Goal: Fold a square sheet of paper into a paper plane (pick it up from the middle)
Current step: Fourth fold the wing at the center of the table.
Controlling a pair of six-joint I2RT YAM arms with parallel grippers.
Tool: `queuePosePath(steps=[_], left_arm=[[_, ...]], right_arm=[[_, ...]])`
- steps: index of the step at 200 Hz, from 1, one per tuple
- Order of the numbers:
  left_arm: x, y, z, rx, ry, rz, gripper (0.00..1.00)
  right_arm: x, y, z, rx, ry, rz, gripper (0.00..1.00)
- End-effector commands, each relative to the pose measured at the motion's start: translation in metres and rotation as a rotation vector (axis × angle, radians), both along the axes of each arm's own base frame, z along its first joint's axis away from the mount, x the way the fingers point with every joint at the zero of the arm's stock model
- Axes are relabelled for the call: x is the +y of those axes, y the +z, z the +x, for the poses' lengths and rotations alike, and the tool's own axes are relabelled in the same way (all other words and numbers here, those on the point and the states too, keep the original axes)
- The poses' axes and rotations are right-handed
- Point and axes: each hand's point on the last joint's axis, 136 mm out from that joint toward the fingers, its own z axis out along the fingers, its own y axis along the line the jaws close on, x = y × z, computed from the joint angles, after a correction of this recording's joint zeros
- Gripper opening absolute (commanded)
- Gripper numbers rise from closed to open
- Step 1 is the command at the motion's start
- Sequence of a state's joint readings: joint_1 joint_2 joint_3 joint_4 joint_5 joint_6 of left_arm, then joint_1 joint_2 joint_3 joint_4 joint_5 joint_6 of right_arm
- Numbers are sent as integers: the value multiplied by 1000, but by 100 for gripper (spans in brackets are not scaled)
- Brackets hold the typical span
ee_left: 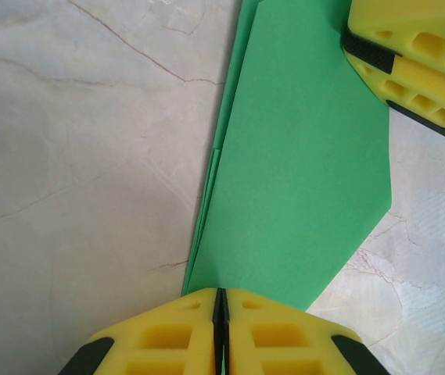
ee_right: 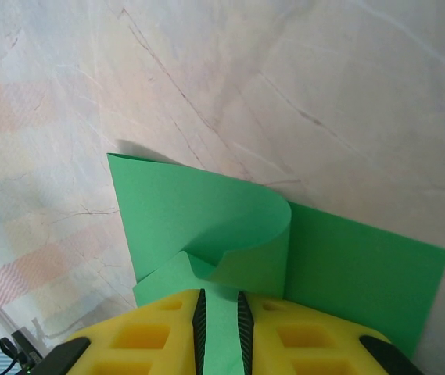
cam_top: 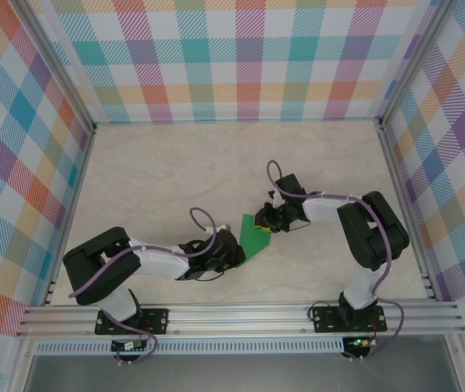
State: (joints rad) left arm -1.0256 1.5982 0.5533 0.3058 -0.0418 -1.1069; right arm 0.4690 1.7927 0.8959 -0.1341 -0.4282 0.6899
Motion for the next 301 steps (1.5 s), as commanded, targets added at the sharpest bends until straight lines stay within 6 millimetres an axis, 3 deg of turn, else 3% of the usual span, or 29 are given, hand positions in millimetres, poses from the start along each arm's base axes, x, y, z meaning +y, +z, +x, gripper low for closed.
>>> queuePosePath(steps=[1,61,108,143,173,190,213,241,267,301], left_arm=[[39,-60,-56,209,-103,226,11],[40,-60,-57,214,-103,234,11],[39,-60,-56,213,-102,236,11],[39,-60,-56,215,-105,237,11],[40,-60,-56,217,-103,245,11],[40,-59,-56,214,-104,241,11],[39,-59,-55,213,-103,244,11],[38,-59,-55,212,-105,242,11],[38,-59,-56,215,-108,246,11],[39,-60,-56,219,-108,250,11]], right_arm=[[-13,-8,20,-40,-24,-57,22],[-18,3,34,-63,-35,-52,23],[-12,17,33,-79,-4,-16,24],[-20,31,33,-109,7,-56,24],[-6,61,24,-148,53,60,25],[8,67,12,-136,101,130,26],[22,56,-2,-102,151,138,25],[32,34,-4,-59,150,139,24],[24,12,5,-45,124,66,22],[8,-1,19,-55,80,29,22]])
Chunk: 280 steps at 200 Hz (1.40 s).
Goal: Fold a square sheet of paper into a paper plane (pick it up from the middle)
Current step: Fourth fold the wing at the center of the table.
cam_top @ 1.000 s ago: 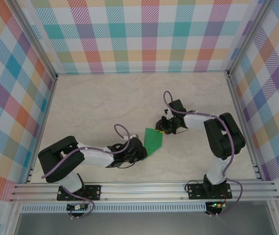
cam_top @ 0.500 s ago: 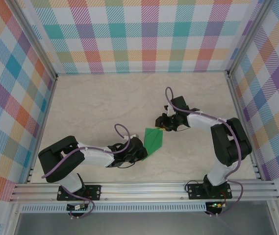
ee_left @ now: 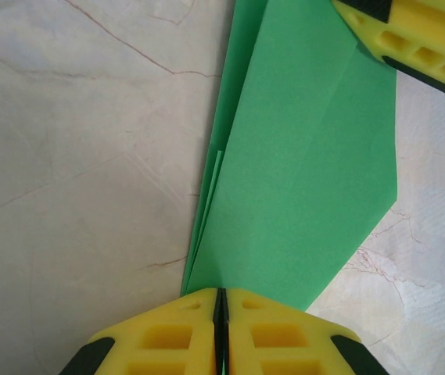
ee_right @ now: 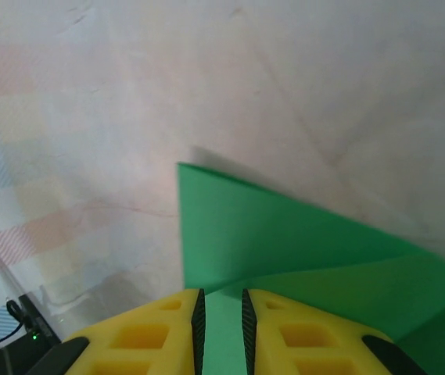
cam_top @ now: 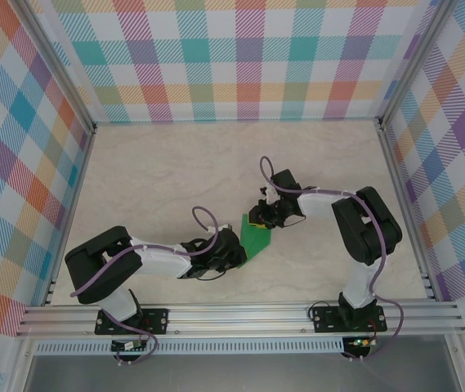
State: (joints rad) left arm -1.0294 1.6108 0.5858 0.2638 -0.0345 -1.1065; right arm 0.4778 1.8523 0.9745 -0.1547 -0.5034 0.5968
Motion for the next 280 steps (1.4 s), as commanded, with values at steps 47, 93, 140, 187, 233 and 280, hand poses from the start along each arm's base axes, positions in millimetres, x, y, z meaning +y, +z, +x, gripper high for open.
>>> queuePosePath(steps=[47,93,140,187,233,280], left_arm=[[44,-61,-57,208,-100,239,10],[45,-60,-57,207,-93,236,10],[45,-59,-56,205,-93,238,10],[46,-57,-56,198,-92,237,10],[43,-54,-54,189,-94,232,11],[37,-54,-51,186,-101,228,11]], right_arm=[[-24,-12,32,-35,-75,11,23],[-36,-13,46,-47,-108,40,23],[-44,-3,54,-69,-120,-1,24],[-44,39,46,-136,-110,34,25],[-27,56,6,-127,-56,127,25],[9,32,-47,-27,28,127,10]])
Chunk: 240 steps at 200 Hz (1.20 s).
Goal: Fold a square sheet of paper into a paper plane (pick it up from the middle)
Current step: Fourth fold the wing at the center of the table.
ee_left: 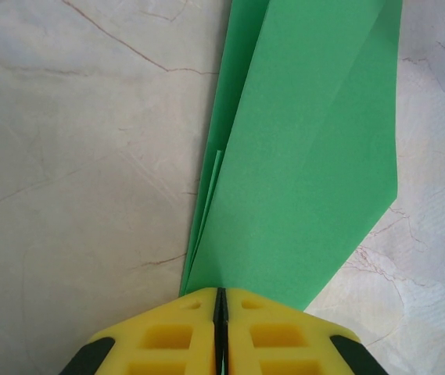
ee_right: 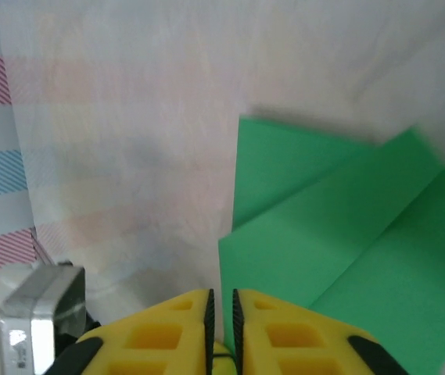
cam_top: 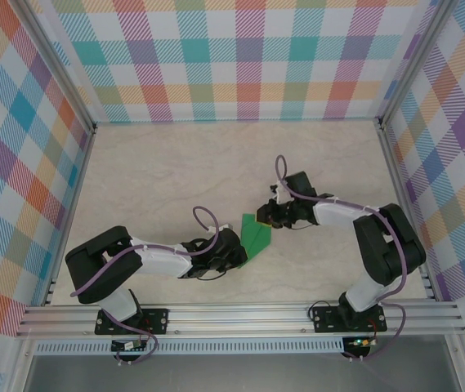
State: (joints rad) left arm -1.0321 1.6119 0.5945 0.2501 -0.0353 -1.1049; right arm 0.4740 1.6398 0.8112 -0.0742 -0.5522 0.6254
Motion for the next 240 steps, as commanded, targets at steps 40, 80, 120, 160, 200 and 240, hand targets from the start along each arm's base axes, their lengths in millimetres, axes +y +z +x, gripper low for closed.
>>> queuePosePath(steps=[40,80,120,160,200,240], left_arm=[[39,-55,-51,185,-96,225,11],[39,-55,-51,184,-96,225,11],[42,-55,-52,186,-94,233,11],[46,-57,-54,191,-93,242,10],[47,-54,-54,185,-90,239,10],[50,-57,-55,189,-86,245,10]], right_arm=[[26,-27,-45,94,42,-17,4],[27,-58,-58,149,53,-61,4],[6,-76,-55,148,9,-223,4],[0,-54,-29,62,-28,-252,7],[-15,-55,1,2,-64,-248,8],[-27,-32,28,-35,-115,-102,10]])
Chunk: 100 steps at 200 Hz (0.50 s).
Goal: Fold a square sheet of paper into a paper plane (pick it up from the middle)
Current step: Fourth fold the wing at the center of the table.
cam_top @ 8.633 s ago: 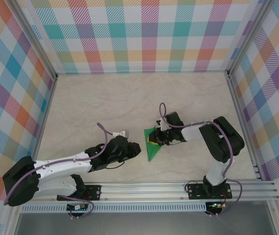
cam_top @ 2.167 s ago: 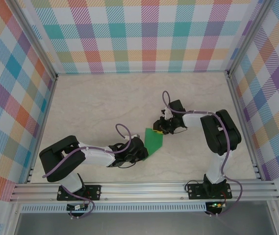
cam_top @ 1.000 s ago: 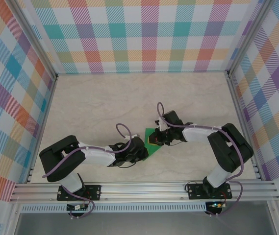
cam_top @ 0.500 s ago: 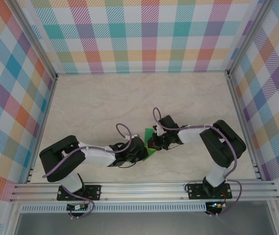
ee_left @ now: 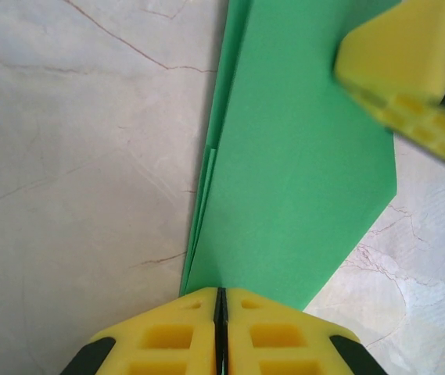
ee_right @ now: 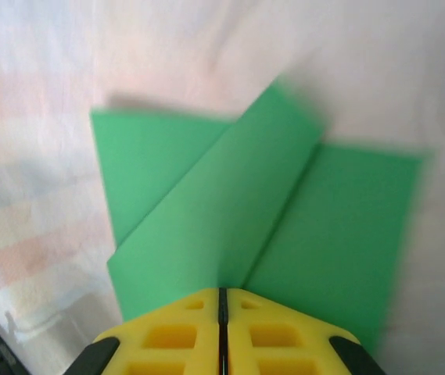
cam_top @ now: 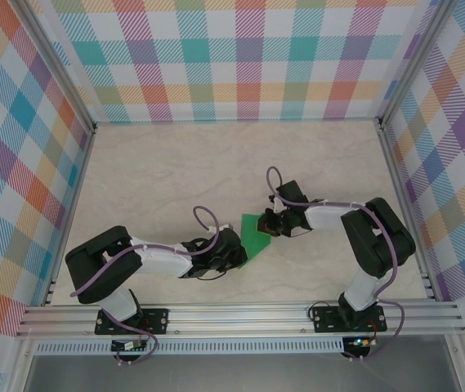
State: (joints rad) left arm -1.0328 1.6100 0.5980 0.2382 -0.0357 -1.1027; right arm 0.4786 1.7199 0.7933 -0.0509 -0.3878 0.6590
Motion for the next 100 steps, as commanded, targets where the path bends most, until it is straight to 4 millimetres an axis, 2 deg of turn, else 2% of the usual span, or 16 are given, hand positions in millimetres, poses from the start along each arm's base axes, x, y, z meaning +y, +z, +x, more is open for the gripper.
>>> queuePosePath(steps=[1,24,44,68,100], left_arm=[[50,-57,-55,187,-84,238,10],[47,-55,-54,185,-86,229,10],[46,-52,-53,177,-88,222,10],[44,-50,-52,176,-90,220,11],[39,-49,-50,174,-97,214,11]], right_arm=[[-7,12,18,-64,-5,51,10],[6,43,17,-103,46,122,13],[12,51,7,-112,70,101,13],[29,49,-11,-85,115,132,13],[41,26,-25,-18,139,122,13]])
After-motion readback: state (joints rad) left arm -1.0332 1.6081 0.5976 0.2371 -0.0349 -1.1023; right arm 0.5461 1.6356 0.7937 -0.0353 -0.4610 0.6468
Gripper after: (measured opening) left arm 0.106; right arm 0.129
